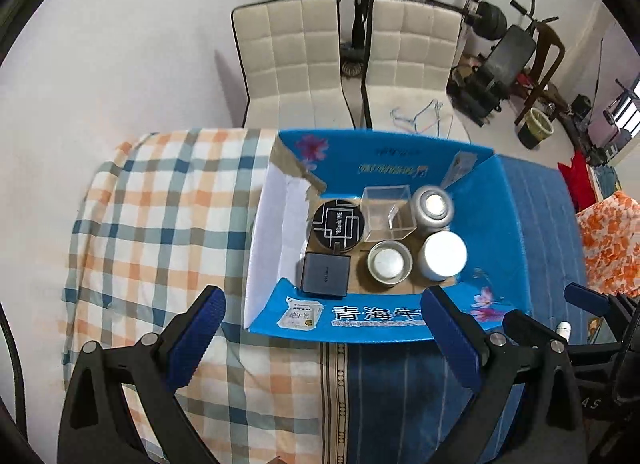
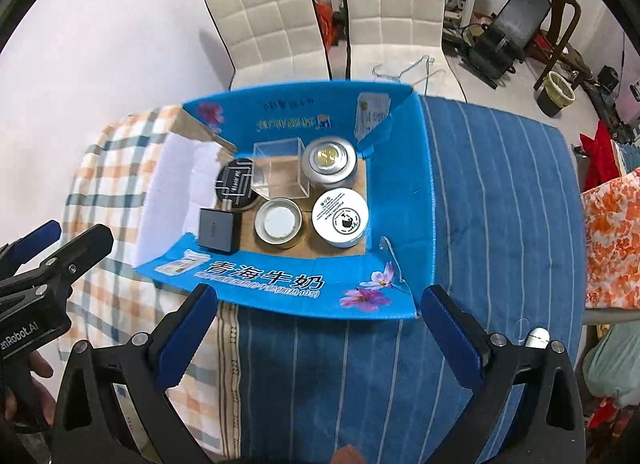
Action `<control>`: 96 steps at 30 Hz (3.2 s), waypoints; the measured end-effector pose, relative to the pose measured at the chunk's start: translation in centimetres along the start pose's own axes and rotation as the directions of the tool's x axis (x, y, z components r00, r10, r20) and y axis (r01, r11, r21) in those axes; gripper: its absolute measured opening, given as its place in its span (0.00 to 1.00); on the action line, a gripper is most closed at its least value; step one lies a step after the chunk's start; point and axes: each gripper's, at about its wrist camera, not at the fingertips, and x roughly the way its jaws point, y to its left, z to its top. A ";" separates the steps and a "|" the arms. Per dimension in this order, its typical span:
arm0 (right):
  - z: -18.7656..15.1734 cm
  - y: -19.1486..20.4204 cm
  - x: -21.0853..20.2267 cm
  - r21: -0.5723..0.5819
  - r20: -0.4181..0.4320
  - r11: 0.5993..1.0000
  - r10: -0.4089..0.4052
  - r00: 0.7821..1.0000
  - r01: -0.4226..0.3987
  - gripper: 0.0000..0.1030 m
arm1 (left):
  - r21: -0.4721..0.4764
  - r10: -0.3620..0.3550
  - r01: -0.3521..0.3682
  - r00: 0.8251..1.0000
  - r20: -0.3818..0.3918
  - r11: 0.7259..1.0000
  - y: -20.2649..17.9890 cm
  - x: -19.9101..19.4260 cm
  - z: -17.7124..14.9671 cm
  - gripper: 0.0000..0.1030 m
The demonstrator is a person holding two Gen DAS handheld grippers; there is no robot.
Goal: Organize rigid objects
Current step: 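Open both tools to release the charger and tin, then lift out, then grasp the small printed bottle with the left tool while the right tool grasps the white earbud case, then carry the bottle and earbud case into the blue box and open both tools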
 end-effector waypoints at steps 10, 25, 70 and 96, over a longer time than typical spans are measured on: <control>-1.9 -1.0 -7.4 -0.019 0.100 0.999 0.043 0.994 -0.041 1.00 | 0.013 -0.018 0.017 0.994 0.110 1.000 -2.1 -6.2 -0.7 0.98; -4.8 -13.3 -8.6 0.165 0.081 0.986 -0.037 0.996 0.023 1.00 | 0.075 -0.114 0.108 0.991 0.071 0.991 -10.5 -5.3 -1.6 0.97; -10.5 -35.7 12.4 0.318 -0.326 0.911 -0.152 0.933 0.260 0.48 | 0.166 -0.045 0.123 0.910 -0.412 0.978 -37.5 18.0 -11.0 0.24; -8.7 -27.8 2.8 0.248 -0.080 0.959 -0.120 0.990 0.136 0.48 | 0.181 -0.224 0.267 0.948 -0.225 0.947 -31.6 8.8 -7.2 0.23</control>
